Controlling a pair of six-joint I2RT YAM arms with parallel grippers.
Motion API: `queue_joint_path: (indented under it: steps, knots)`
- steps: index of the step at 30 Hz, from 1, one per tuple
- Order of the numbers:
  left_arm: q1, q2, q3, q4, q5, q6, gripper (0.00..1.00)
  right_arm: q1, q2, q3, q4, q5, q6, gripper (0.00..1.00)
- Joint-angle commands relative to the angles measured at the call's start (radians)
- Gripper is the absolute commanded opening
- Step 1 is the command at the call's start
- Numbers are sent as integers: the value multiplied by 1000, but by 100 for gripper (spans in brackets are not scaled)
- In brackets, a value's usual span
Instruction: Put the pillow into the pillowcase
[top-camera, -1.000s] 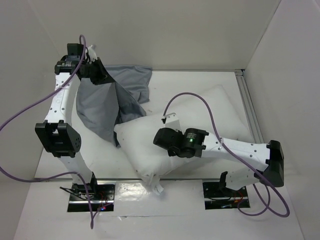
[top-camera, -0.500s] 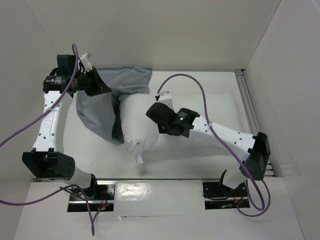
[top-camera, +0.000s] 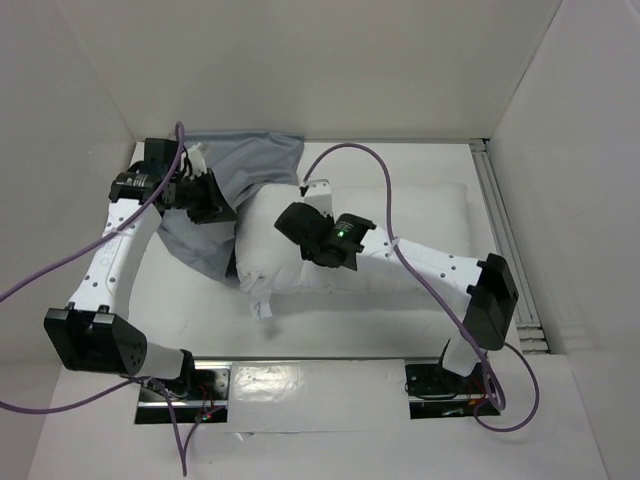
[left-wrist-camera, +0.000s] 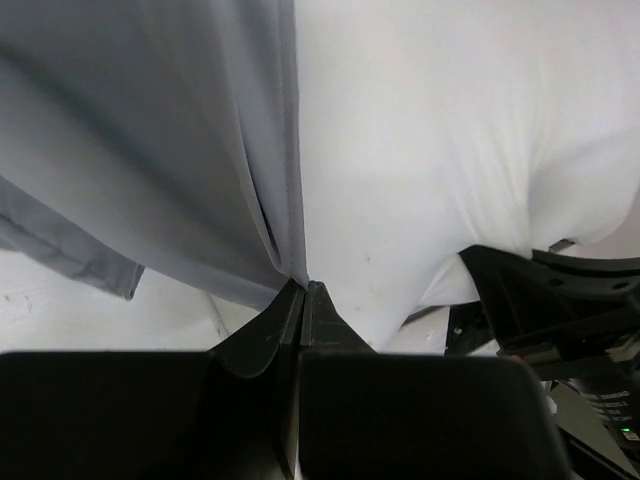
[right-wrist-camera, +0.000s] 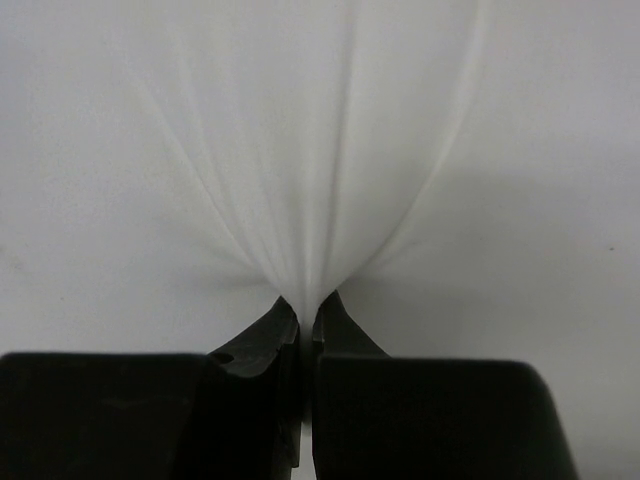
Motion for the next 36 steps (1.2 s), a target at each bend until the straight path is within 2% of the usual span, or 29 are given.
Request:
queue_joint_path:
  steps: [1, 8, 10, 12, 14, 15, 16, 17, 18, 19, 20, 21, 23, 26, 30, 32, 36]
  knots:
    - [0, -56, -39, -3, -20, 19, 0, -3, 11, 63, 99, 212, 183, 0]
    - [0, -108, -50, -12, -122, -1, 0, 6, 33, -22, -7, 384, 486, 0]
    - [0, -108, -35, -12, -141, -1, 0, 29, 12, -44, -90, 425, 625, 0]
    - [0, -108, -7, -12, -129, -1, 0, 29, -25, -53, -133, 470, 697, 0]
    - [0, -85, 4, -25, -81, -1, 0, 47, -72, -97, -64, 481, 620, 0]
    - [0, -85, 16, -25, -61, 8, 0, 47, -88, -127, 29, 459, 530, 0]
    - [0, -70, 16, -25, -32, 8, 0, 47, -100, -178, 212, 435, 445, 0]
    - [0, -61, 16, -15, -23, 8, 0, 47, -110, -206, 308, 397, 261, 0]
    - [0, -45, 16, -6, -23, 8, 0, 47, -110, -223, 389, 316, 192, 14]
    - [0, -45, 7, 6, -23, -1, 0, 47, -110, -223, 433, 291, 158, 37]
    - [0, -32, 7, 6, -32, -1, 0, 47, -110, -204, 433, 263, 92, 75]
    - [0, -18, 7, 15, -32, -1, 0, 47, -90, -184, 412, 251, 80, 86]
    - [0, -18, 7, 15, -32, -10, 0, 60, -74, -127, 338, 241, 25, 98]
    - [0, -9, 7, 28, -32, -19, 0, 118, -74, -95, 272, 232, -57, 100]
    - [0, -9, 7, 28, -52, -19, 0, 231, -51, -95, 309, 156, -288, 100]
    - [0, -9, -4, 28, -73, -19, 0, 294, -2, -95, 309, 174, -360, 100]
    - [0, 1, -15, 37, -95, -29, 0, 337, 88, -105, 358, 235, -394, 100]
